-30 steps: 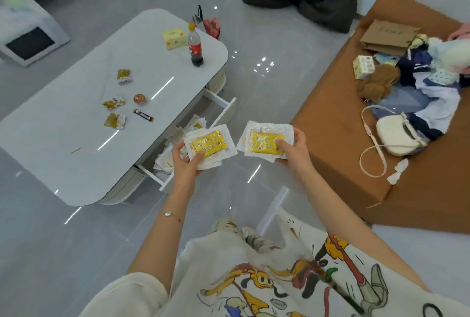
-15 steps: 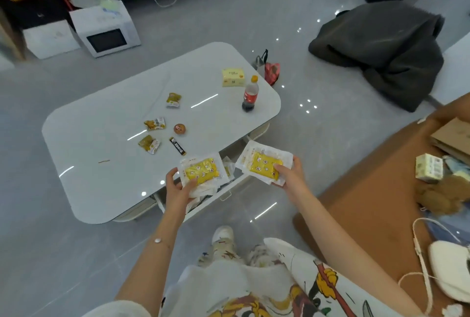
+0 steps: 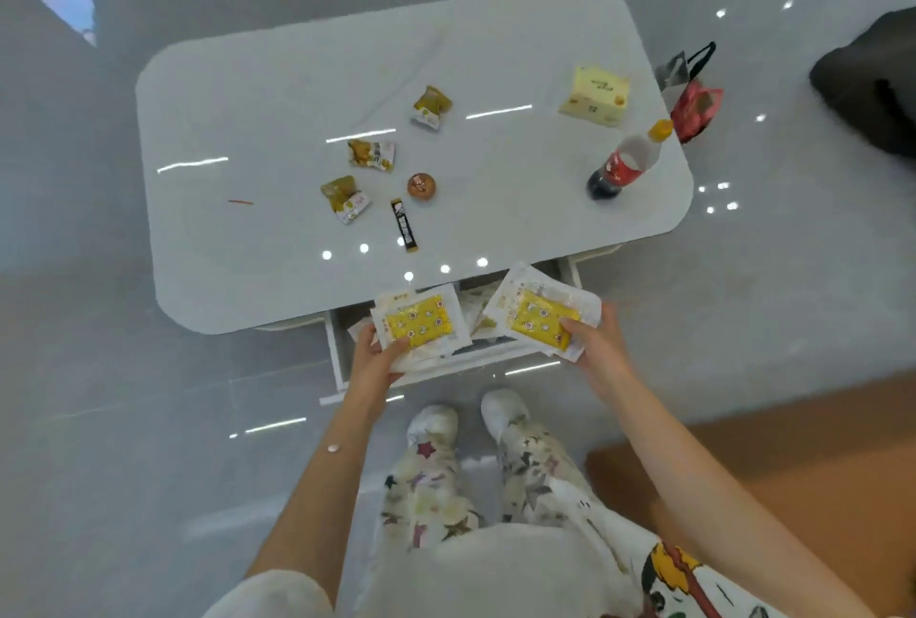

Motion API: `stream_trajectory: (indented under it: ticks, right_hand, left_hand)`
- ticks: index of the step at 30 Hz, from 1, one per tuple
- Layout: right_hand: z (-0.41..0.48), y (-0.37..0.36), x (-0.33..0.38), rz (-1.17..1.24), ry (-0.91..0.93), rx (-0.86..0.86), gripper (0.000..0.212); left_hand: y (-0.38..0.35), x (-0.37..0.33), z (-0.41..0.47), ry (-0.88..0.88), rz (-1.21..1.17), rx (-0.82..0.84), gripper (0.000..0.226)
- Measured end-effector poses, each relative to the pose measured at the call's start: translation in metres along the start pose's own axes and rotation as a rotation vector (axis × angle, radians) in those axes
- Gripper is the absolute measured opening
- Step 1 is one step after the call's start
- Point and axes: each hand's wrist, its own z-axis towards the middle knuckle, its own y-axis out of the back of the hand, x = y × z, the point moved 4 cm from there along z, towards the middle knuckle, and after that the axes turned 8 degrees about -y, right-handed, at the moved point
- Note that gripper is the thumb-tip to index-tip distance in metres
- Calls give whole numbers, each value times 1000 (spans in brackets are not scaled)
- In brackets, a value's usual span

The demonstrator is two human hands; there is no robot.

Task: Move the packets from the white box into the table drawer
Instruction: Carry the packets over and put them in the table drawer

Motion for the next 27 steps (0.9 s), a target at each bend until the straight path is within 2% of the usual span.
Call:
stream_trajectory:
  ticks: [7,10,14,18,20,23,27]
  right_hand:
    - [204,-42,-94,-170,-133,1,47]
    - [265,-59,-127,-169,-191,-6,52]
    - [321,-68,-157,-177,-221,-52,52]
    - [340,-67,-168,-257,-191,-171,43]
    - [339,-66,-166,-346,-162,-204,57]
    - [320,-72,-148,-546,-45,-175,77]
    - [258,-83,-108,-785,159,-100,66]
  left_hand:
    - [31,148,144,123,26,-162,48]
    - [41,180,186,144,38,-206,48]
    - [54,205,231,105,106,-244,34]
    - [55,214,245,60,199,-324,32]
    - [49,209,240,-3,304,-351,41]
    - [41,191,222,-121,490,-377,57]
    - [33,151,180,-228,640,-349,55]
